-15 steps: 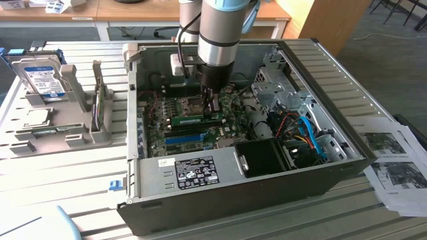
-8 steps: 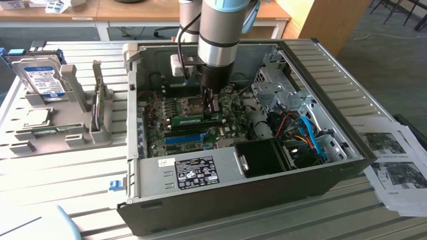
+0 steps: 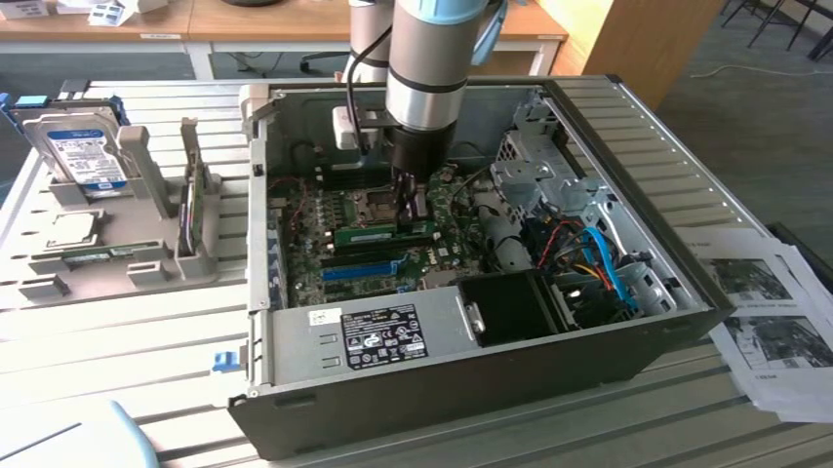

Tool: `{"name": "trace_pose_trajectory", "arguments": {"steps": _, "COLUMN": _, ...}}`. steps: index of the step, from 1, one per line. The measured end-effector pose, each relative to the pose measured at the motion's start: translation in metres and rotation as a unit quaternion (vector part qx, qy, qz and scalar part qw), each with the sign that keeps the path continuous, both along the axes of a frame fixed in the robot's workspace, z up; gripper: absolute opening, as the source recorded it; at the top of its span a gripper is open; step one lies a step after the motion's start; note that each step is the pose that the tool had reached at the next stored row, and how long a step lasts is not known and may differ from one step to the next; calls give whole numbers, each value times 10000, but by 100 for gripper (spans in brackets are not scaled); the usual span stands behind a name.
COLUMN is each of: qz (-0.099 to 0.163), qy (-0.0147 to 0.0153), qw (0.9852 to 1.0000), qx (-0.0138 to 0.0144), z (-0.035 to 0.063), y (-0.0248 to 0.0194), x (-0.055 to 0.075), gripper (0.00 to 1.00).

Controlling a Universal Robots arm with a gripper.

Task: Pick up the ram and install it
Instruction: 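Insert the ram into the slot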

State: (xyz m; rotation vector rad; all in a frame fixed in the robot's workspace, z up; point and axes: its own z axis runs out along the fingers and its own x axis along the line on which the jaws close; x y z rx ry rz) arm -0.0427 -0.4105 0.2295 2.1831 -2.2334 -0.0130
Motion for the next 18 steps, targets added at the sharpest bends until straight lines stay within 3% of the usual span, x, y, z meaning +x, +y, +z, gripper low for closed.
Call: {"name": "trace_pose_trajectory", "arguments": {"steps": 18, "qz": 21, "qy": 0, "qw": 10000, "qx": 0, "z": -5, "y": 15, "x": 0, "gripper": 11}}
